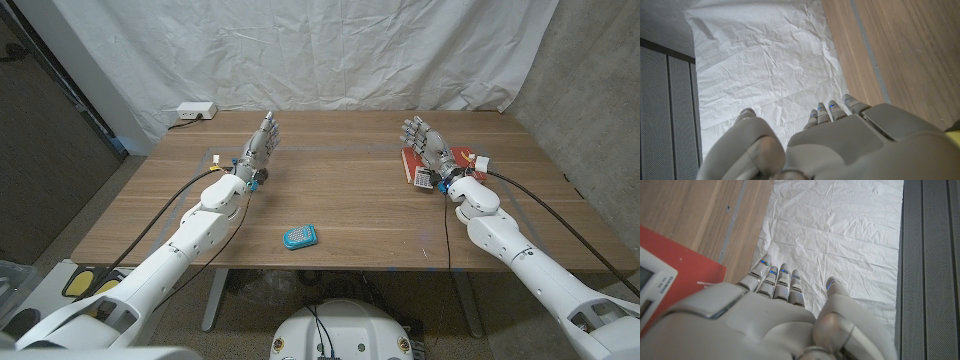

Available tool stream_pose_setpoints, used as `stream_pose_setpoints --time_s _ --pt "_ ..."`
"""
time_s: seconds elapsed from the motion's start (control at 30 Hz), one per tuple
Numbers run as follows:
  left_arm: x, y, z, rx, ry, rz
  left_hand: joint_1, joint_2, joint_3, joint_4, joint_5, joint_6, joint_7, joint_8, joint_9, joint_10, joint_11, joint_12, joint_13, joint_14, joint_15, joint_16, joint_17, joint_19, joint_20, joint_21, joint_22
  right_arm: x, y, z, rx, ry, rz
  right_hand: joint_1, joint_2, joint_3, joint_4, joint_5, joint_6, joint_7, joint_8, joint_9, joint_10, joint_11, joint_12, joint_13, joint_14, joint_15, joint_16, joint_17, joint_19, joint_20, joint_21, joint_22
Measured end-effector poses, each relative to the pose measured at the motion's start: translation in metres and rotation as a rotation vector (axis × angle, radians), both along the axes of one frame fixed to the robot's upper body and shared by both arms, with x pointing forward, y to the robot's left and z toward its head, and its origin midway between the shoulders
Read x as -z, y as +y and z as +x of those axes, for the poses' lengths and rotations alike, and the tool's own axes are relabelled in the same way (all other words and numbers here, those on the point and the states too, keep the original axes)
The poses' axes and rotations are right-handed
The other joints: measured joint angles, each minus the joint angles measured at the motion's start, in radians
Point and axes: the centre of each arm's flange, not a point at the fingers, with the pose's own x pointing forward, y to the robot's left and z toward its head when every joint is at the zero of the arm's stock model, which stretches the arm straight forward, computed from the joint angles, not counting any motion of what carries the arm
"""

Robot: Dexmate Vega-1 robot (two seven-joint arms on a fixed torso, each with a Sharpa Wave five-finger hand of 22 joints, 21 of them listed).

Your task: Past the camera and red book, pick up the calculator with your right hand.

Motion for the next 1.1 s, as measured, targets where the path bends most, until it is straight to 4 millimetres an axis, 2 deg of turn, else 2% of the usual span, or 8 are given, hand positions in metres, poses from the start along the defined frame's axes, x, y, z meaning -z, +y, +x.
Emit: stream_pose_setpoints --time_s 0.03,0.13,0.17,0.6,1.1 --pt "0.000 -0.001 0.000 0.000 0.001 0.002 0.000 0.000 0.000 0.000 0.000 0.000 0.000 0.000 0.000 0.000 0.000 0.000 0.000 0.000 0.000 0.000 0.000 0.000 0.000 0.000 0.000 0.001 0.000 -0.006 -0.005 -0.008 -0.008 0.000 0.000 0.000 0.000 0.000 0.000 0.000 0.000 0.000 0.000 0.000 0.000 0.000 0.000 0.000 0.000 0.000 0.000 0.000 0.000 0.000" --pt "-0.002 -0.005 0.000 0.007 -0.003 0.004 0.004 0.004 0.000 0.000 0.000 0.000 0.000 0.000 0.000 0.000 0.000 0.000 0.000 0.000 0.000 0.000 0.000 0.000 0.000 0.000 0.000 0.000 -0.001 -0.006 -0.002 -0.009 -0.005 0.011 0.000 0.004 -0.004 0.000 0.000 0.000 0.000 0.000 0.000 0.000 0.000 0.000 0.000 0.000 0.000 0.000 0.000 0.000 0.000 0.000" --pt "-0.001 -0.006 0.001 0.005 0.002 0.010 0.004 0.004 0.000 0.000 0.000 0.000 0.000 0.000 0.000 0.000 0.000 0.000 0.000 0.000 0.000 0.000 0.000 0.000 0.000 0.000 0.000 0.002 -0.001 -0.015 -0.007 -0.017 -0.014 0.011 0.000 0.004 -0.004 0.000 0.004 -0.004 0.000 0.000 0.000 0.000 0.000 0.000 0.000 0.000 0.000 0.000 0.000 0.000 0.000 0.000" --pt "-0.003 -0.017 0.000 0.003 -0.004 0.025 0.013 0.013 0.000 0.000 0.000 0.000 0.000 0.000 0.000 0.000 0.000 0.004 0.000 0.000 0.000 0.000 0.000 -0.005 0.005 0.000 0.000 0.007 -0.005 -0.037 -0.012 -0.047 -0.023 0.020 0.001 0.008 -0.017 0.000 0.009 -0.016 0.000 0.005 0.005 -0.005 0.000 0.000 0.005 -0.005 0.000 -0.005 0.007 0.000 -0.008 0.000" --pt "-0.007 -0.017 0.002 -0.004 0.000 0.040 0.021 0.021 0.004 -0.005 0.009 0.000 0.000 0.000 0.000 0.000 0.000 0.004 0.000 0.000 0.000 0.000 0.000 -0.011 0.000 0.000 0.000 0.012 -0.006 -0.048 -0.011 -0.068 -0.034 0.034 0.005 0.008 -0.025 0.000 0.014 -0.022 0.008 0.005 0.014 -0.014 0.000 0.005 0.009 -0.009 0.000 -0.002 0.011 -0.004 -0.008 0.000"
